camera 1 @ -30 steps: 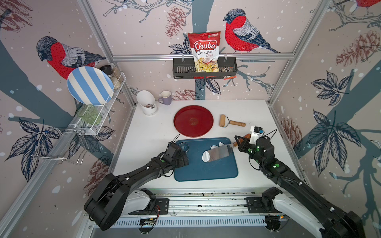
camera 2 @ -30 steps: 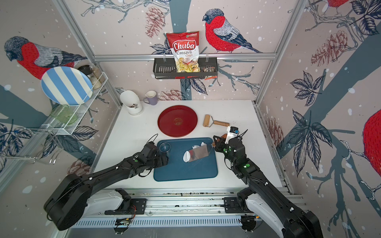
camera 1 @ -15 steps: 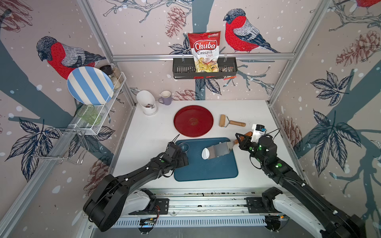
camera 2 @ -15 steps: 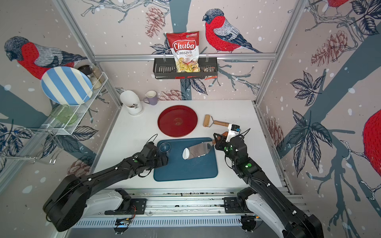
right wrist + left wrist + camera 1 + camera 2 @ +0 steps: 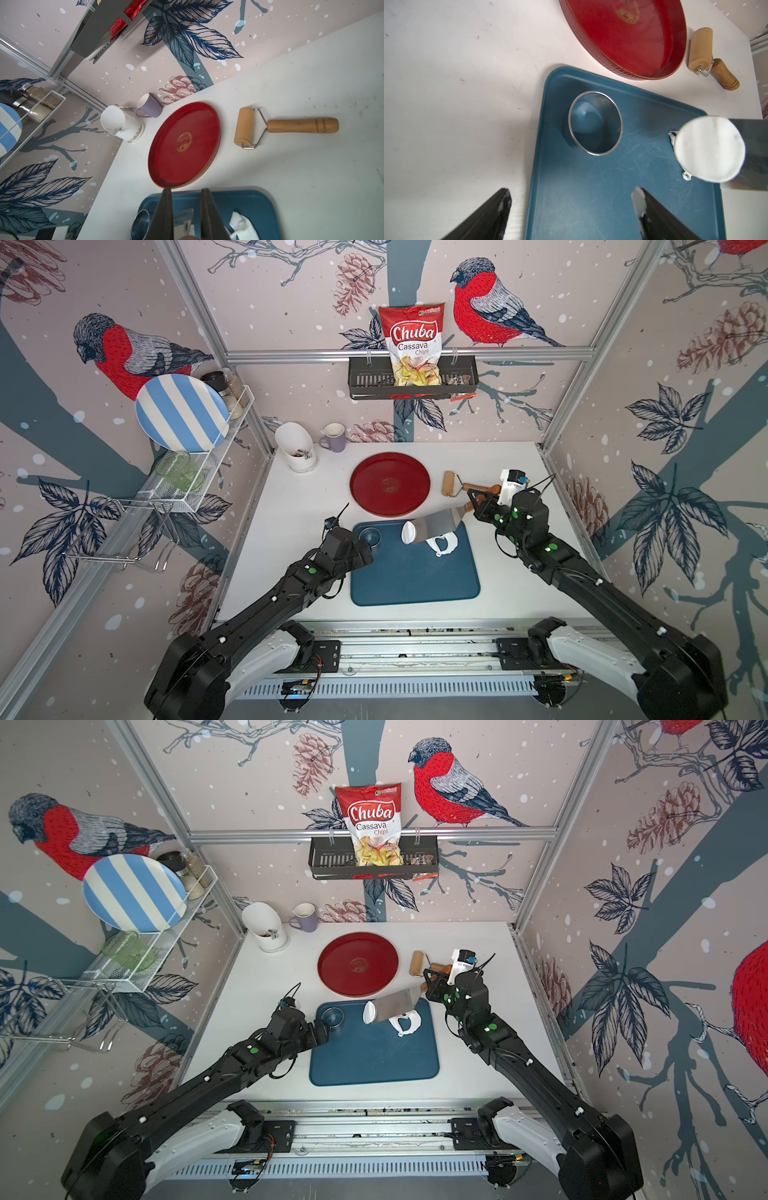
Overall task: Roll out the dumpling wrappers from the dough
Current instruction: Place the dumpling wrapper on the plate.
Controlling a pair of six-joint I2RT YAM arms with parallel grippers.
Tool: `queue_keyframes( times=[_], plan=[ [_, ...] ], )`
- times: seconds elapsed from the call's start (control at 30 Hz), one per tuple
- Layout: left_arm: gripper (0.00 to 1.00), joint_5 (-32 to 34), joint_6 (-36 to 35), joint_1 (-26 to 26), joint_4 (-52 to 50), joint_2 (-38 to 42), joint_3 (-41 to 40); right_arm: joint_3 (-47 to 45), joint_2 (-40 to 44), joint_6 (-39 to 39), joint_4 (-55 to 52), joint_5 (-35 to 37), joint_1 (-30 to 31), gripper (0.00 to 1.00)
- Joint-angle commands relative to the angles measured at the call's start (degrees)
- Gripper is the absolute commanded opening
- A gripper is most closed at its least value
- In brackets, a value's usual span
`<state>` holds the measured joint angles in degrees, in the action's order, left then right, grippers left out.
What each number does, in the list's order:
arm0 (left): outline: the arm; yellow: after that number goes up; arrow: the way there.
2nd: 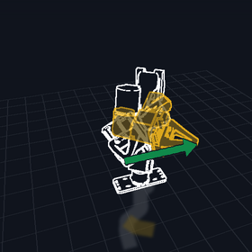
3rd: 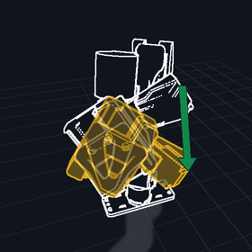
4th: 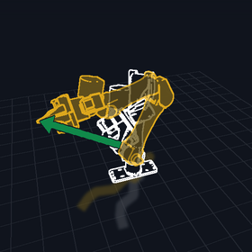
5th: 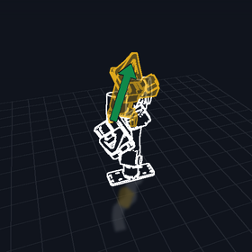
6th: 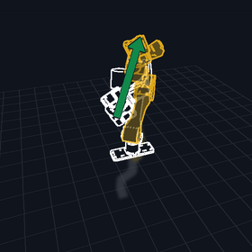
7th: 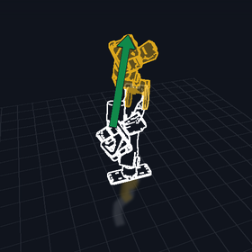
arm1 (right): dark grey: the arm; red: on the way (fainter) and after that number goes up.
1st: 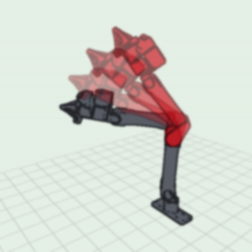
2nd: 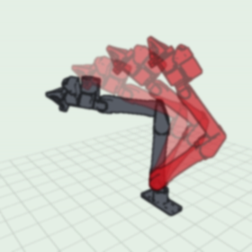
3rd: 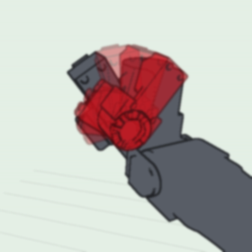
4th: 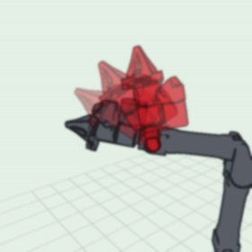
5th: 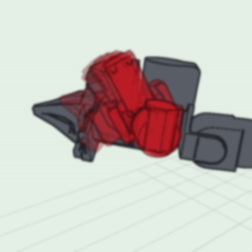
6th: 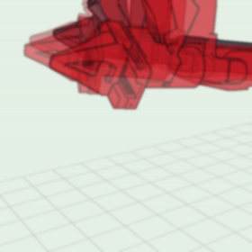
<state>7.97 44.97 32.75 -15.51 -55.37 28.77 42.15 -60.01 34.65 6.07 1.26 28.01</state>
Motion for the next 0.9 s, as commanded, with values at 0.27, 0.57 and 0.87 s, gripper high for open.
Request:
queue_keyframes(
  times=[0.27, 0.57, 0.87],
  plan=[
    [0.95, 4.9, -3.0, -1.0, -0.2, 7.2, -3.1, 16.1, -20.9, 2.2, 10.4, 2.4, 0.1, 0.0],
    [0.95, 7.4, -4.2, -1.2, 1.9, 9.4, -5.6, 29.8, -36.5, 6.5, 10.6, 4.0, 0.7, 0.0],
    [0.95, 7.8, -4.4, -1.3, 2.6, 10.1, -7.1, 37.7, -47.2, 12.4, 11.4, 4.5, 1.2, 0.0]
  ],
)
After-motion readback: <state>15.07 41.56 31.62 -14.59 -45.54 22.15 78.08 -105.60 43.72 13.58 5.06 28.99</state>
